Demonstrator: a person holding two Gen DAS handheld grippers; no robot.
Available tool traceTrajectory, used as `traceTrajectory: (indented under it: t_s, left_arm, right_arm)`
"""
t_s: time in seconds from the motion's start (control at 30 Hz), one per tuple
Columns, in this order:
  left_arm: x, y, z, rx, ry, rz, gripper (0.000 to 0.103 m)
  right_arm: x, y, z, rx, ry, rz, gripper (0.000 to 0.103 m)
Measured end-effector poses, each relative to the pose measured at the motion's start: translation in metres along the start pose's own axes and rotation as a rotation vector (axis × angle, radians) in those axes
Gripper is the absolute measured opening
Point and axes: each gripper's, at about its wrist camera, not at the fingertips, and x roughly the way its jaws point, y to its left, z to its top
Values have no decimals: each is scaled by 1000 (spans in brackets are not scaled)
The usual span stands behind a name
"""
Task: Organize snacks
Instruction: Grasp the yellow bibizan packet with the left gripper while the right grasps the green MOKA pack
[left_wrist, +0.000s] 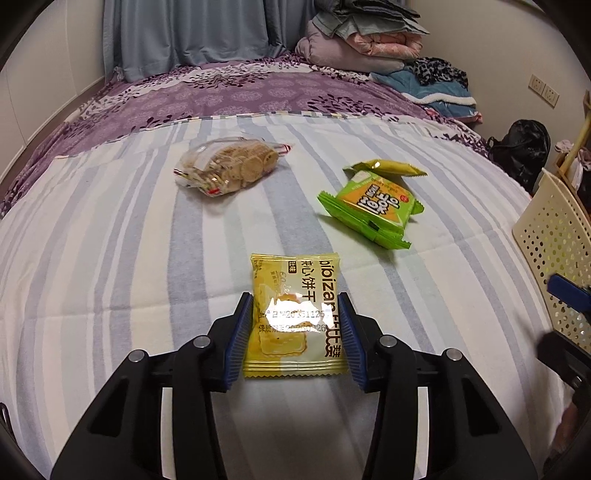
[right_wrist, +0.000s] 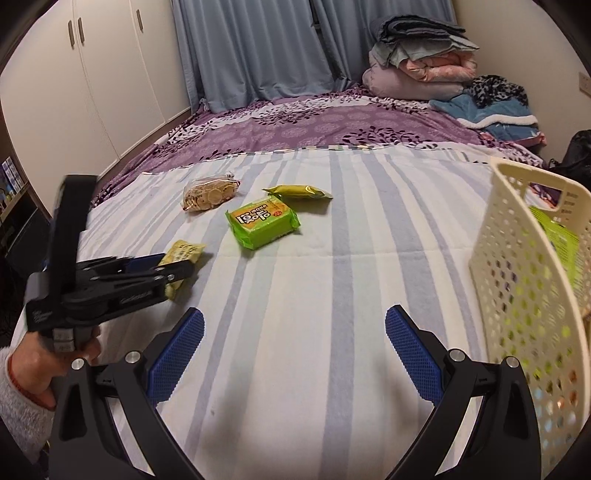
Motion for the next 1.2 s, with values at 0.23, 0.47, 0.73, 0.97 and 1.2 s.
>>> traceTrajectory:
  t_s: [0.23, 0.47, 0.73, 0.97, 1.2]
  left_arm:
    - [-22, 14, 2, -27, -46, -7, 47]
    - [-33, 27, 1, -59, -64, -12, 47]
    - [-33, 41, -2, -88, -59, -1, 47]
    - [-33, 44, -1, -94, -61, -5, 47]
    - [-35, 41, -1, -93, -65, -3, 47]
  right_arm:
    - [53, 24, 35, -113, 21, -12, 98]
    - [109, 43, 65, -224, 75, -23, 98]
    - [139, 47, 78, -241, 108, -23, 98]
    - [149, 49, 80, -246, 134, -4, 97]
    - [147, 49, 75, -241, 147, 12, 70]
